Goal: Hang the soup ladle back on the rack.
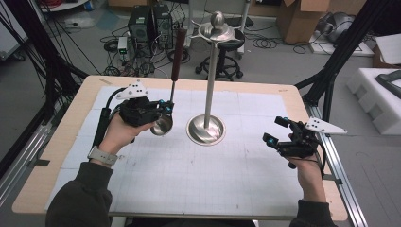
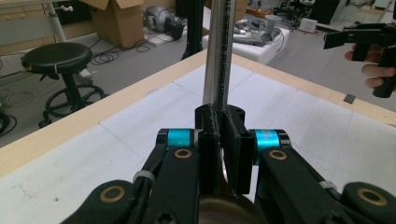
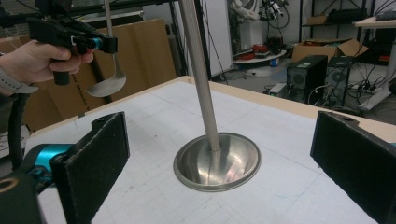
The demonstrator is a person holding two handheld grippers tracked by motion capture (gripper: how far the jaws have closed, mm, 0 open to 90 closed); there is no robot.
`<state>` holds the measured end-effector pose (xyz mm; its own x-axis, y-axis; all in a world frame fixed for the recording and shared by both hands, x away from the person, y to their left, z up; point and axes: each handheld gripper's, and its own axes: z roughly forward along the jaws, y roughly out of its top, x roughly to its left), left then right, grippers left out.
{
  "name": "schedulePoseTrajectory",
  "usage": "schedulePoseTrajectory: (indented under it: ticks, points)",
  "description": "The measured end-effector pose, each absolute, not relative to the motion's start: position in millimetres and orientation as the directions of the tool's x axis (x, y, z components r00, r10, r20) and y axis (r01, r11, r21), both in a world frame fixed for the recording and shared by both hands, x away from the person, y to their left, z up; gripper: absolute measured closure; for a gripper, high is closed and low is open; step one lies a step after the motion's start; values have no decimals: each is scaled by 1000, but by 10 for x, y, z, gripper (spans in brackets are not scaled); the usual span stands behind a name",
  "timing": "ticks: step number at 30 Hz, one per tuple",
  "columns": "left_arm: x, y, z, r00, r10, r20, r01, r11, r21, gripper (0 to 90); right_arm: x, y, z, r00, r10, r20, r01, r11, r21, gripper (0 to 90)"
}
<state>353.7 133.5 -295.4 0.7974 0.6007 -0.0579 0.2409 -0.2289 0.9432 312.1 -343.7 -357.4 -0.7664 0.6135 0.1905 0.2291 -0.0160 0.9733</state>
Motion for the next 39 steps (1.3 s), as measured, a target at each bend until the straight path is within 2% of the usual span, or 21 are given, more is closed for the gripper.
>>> schedulePoseTrajectory:
  ticks: [14,39]
  points:
    - [3609,1227,-2939,794,608,-28,233,-261,937,844,3131,-3429,-3579,-765,615,190,231,-13,973,31]
    - [3759,970,-2950,799,600,-33,264,-302,916,843,3128,-3443,-3574,-769,610,192,228,-19,974,31]
